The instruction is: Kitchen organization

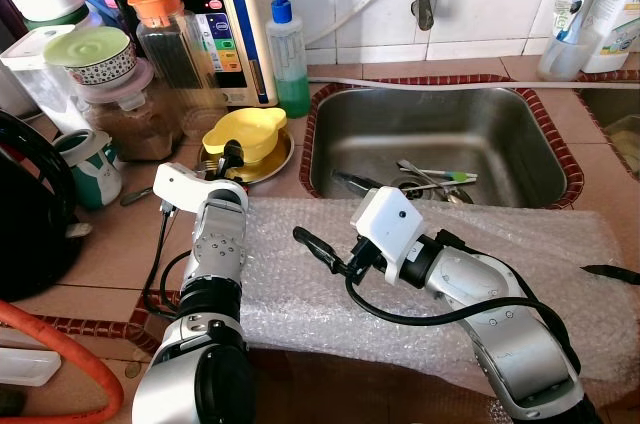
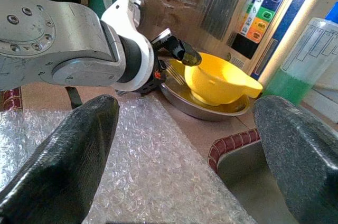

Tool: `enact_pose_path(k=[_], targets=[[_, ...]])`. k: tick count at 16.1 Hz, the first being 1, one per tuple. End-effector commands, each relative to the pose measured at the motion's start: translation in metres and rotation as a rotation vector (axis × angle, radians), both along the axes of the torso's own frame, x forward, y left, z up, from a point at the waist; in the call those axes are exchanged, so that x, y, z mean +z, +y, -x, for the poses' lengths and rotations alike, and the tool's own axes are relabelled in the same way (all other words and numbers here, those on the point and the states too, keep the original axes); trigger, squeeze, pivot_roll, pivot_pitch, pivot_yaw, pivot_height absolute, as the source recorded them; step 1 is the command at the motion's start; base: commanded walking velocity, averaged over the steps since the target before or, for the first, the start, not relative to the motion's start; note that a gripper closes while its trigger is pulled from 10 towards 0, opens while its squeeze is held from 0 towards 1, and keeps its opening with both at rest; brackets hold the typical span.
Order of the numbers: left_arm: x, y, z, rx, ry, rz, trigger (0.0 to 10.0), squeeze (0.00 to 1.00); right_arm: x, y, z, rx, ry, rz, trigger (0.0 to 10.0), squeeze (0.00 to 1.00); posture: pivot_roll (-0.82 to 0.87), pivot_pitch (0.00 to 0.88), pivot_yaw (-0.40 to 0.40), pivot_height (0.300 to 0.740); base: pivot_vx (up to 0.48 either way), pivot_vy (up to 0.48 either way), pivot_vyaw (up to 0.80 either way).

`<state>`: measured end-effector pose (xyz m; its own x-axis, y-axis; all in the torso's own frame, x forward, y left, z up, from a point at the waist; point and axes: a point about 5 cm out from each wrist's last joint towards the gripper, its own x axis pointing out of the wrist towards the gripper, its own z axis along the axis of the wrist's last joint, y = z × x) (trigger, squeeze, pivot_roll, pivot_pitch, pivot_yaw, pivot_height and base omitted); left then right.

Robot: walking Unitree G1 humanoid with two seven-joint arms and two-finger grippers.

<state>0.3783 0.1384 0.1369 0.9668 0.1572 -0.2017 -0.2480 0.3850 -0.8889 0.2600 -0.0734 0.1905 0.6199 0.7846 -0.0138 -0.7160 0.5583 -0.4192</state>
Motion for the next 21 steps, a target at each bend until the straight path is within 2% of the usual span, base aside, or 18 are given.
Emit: enact_pose_path(k=[1,5,6,7,8,13,16,17,18,21], targets=[[-0.001,-0.005,-0.001,-0.012,0.012,0.013,10.0,0.00,0.005,0.004,0.004,0.027,-0.012,-0.013,10.0,0.38,-0.38,0.105,0.150,0.740,0.000,0.000,0.00],[-0.001,-0.005,-0.001,-0.012,0.012,0.013,10.0,0.00,0.005,0.004,0.004,0.027,-0.012,-0.013,10.0,0.38,-0.38,0.105,0.150,0.740,0.000,0.000,0.00],[-0.001,0.013,-0.004,0.049,0.002,-0.011,10.0,0.00,0.004,0.004,0.005,0.032,-0.004,-0.010,10.0,0.26,-0.37,0.107,0.136,0.740,0.000,0.000,0.00],[0.001,0.036,-0.005,0.118,-0.010,-0.058,10.0,0.00,0.002,0.003,0.006,0.037,0.004,-0.009,10.0,0.26,-0.37,0.108,0.137,0.740,0.000,0.000,0.00],[0.002,0.040,-0.005,0.131,-0.014,-0.070,10.0,0.00,0.002,0.003,0.006,0.038,0.005,-0.008,10.0,0.26,-0.37,0.108,0.136,0.740,0.000,0.000,0.00],[0.002,0.048,-0.006,0.154,-0.016,-0.080,10.0,0.00,0.002,0.003,0.005,0.039,-0.002,-0.008,10.0,0.26,-0.37,0.105,0.135,0.740,0.000,0.000,0.00],[0.001,0.047,-0.007,0.156,-0.012,-0.075,10.0,0.00,0.003,0.003,0.006,0.038,-0.003,-0.008,10.0,0.27,-0.38,0.109,0.129,0.740,0.000,0.000,0.00],[0.001,0.044,-0.008,0.153,-0.017,-0.059,2.2,0.00,0.003,0.003,0.006,0.039,-0.002,-0.008,10.0,0.27,-0.38,0.112,0.125,0.740,0.000,0.000,0.00],[0.001,0.043,-0.009,0.152,-0.021,-0.054,0.0,0.00,0.003,0.003,0.006,0.040,-0.001,-0.007,10.0,0.27,-0.38,0.112,0.125,0.740,0.000,0.000,0.00],[0.005,0.047,-0.011,0.170,-0.026,-0.071,0.0,0.00,0.004,0.003,0.007,0.043,-0.003,-0.005,10.0,0.26,-0.38,0.114,0.122,0.740,0.000,0.000,0.00]])
